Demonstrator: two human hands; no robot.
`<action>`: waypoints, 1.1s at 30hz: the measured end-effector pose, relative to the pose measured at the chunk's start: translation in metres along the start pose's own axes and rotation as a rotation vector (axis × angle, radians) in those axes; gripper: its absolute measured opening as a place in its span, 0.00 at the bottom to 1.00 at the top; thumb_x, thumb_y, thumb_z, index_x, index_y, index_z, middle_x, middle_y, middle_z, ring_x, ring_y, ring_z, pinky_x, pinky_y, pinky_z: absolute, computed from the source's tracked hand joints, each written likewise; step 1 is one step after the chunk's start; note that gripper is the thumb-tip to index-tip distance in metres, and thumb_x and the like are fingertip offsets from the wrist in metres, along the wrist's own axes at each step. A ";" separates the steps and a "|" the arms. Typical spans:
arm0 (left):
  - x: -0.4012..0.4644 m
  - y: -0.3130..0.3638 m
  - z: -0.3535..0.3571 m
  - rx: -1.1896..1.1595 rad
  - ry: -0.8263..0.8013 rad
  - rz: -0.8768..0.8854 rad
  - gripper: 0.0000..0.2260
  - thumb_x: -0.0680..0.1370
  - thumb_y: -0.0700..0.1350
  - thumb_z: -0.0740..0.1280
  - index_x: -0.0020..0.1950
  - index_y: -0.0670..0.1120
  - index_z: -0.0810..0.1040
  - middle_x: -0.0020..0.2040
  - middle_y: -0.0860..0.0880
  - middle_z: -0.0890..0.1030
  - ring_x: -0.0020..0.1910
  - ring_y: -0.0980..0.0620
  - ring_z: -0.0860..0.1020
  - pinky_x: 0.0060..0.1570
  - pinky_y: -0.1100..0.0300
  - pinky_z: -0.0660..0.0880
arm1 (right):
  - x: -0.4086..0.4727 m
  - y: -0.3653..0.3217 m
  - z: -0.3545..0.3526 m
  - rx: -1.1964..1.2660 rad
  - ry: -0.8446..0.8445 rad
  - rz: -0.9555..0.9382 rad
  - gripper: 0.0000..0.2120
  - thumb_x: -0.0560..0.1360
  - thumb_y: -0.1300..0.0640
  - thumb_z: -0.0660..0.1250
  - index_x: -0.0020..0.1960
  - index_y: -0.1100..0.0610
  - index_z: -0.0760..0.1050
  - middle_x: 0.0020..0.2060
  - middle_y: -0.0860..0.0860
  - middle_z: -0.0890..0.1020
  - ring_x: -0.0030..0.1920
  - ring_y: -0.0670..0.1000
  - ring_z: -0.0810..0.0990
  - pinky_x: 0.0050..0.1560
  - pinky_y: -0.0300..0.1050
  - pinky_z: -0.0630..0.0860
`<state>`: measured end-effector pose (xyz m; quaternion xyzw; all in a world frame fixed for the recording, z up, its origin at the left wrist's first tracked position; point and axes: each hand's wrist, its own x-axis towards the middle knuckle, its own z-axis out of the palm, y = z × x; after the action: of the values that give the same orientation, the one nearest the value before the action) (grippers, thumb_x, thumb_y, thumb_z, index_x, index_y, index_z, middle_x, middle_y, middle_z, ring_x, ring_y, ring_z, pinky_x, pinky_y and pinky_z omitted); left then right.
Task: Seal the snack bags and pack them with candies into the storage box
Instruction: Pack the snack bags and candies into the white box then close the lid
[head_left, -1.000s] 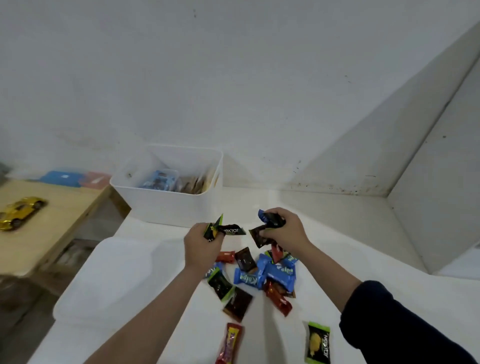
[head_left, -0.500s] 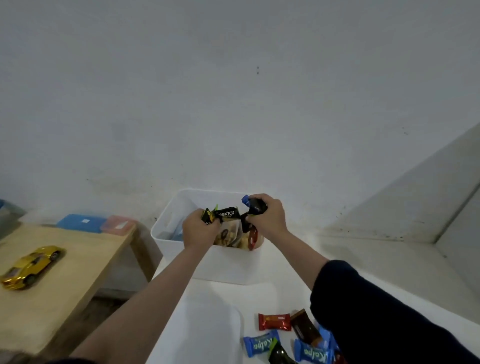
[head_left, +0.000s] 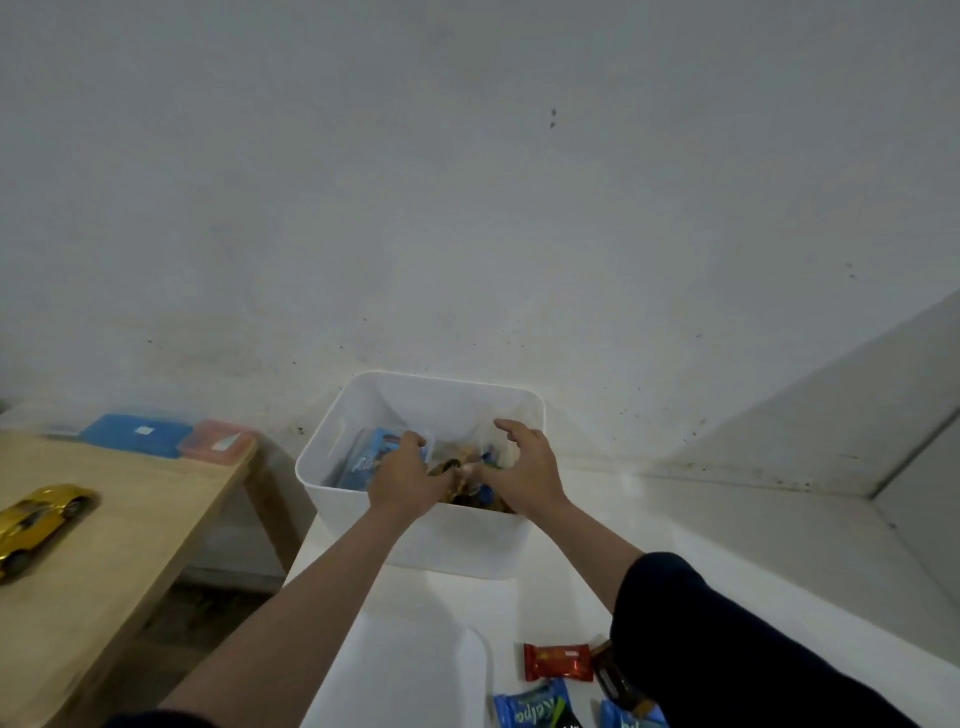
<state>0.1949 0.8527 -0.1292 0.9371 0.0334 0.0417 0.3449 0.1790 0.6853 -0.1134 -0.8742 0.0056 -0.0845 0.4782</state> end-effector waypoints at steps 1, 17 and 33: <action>-0.002 0.000 0.000 0.003 -0.004 0.015 0.25 0.69 0.60 0.71 0.57 0.47 0.71 0.48 0.46 0.82 0.45 0.47 0.80 0.42 0.56 0.78 | -0.001 0.000 0.000 -0.008 -0.001 -0.001 0.34 0.64 0.47 0.78 0.66 0.52 0.70 0.57 0.50 0.73 0.54 0.43 0.69 0.54 0.35 0.66; -0.159 0.018 0.058 -0.097 0.126 0.312 0.18 0.72 0.45 0.70 0.60 0.42 0.76 0.66 0.41 0.72 0.65 0.42 0.71 0.64 0.46 0.69 | -0.135 0.040 -0.052 -0.170 0.054 -0.070 0.23 0.75 0.55 0.67 0.68 0.58 0.69 0.64 0.53 0.74 0.66 0.51 0.70 0.62 0.34 0.61; -0.345 -0.020 0.173 0.328 -0.581 0.189 0.64 0.49 0.83 0.55 0.75 0.55 0.32 0.74 0.47 0.28 0.75 0.44 0.33 0.69 0.34 0.38 | -0.384 0.224 -0.124 -0.647 0.001 0.698 0.52 0.65 0.25 0.59 0.77 0.47 0.40 0.76 0.55 0.37 0.76 0.61 0.40 0.68 0.73 0.46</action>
<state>-0.1309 0.7252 -0.2919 0.9518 -0.1470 -0.2010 0.1791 -0.2025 0.4947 -0.2900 -0.9240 0.3252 0.0869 0.1813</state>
